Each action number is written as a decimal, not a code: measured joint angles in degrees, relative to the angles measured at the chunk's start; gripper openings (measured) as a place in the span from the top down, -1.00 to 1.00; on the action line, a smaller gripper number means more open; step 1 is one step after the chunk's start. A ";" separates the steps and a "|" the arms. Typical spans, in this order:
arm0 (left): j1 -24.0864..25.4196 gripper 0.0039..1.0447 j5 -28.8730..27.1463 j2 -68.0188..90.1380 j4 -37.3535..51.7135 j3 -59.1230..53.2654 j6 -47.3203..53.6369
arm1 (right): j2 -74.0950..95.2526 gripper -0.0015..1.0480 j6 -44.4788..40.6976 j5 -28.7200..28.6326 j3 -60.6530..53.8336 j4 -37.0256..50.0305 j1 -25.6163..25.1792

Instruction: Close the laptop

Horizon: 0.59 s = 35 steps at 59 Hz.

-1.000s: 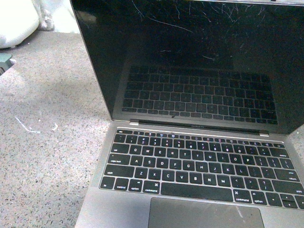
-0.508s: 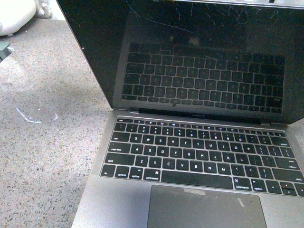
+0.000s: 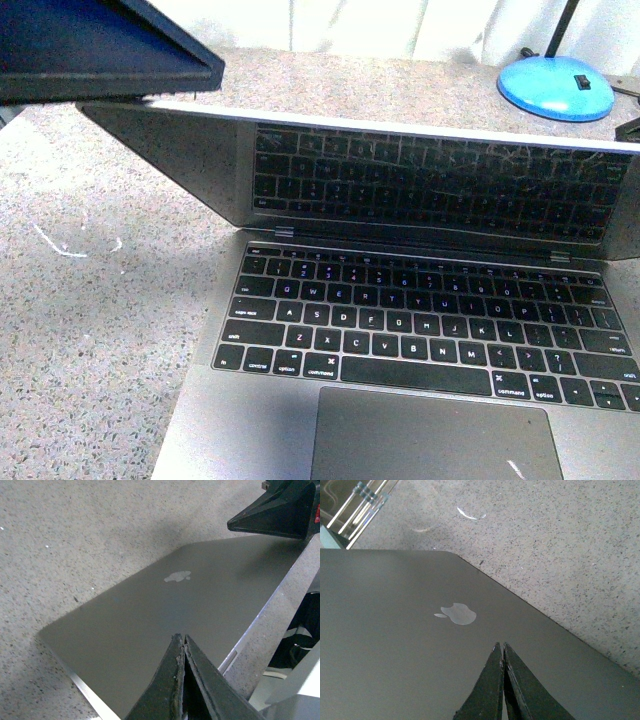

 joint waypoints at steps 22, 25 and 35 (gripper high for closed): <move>-2.32 0.93 -4.66 -8.63 -3.43 -8.46 -11.91 | -11.17 0.98 26.49 8.20 -16.09 14.73 5.27; -2.69 0.93 -5.42 -9.73 -4.22 -9.53 -13.53 | -13.29 0.98 31.82 11.63 -18.56 14.40 7.06; -3.61 0.93 -7.56 -12.70 -5.73 -12.39 -18.93 | -17.59 0.98 43.12 23.23 -24.55 10.64 12.33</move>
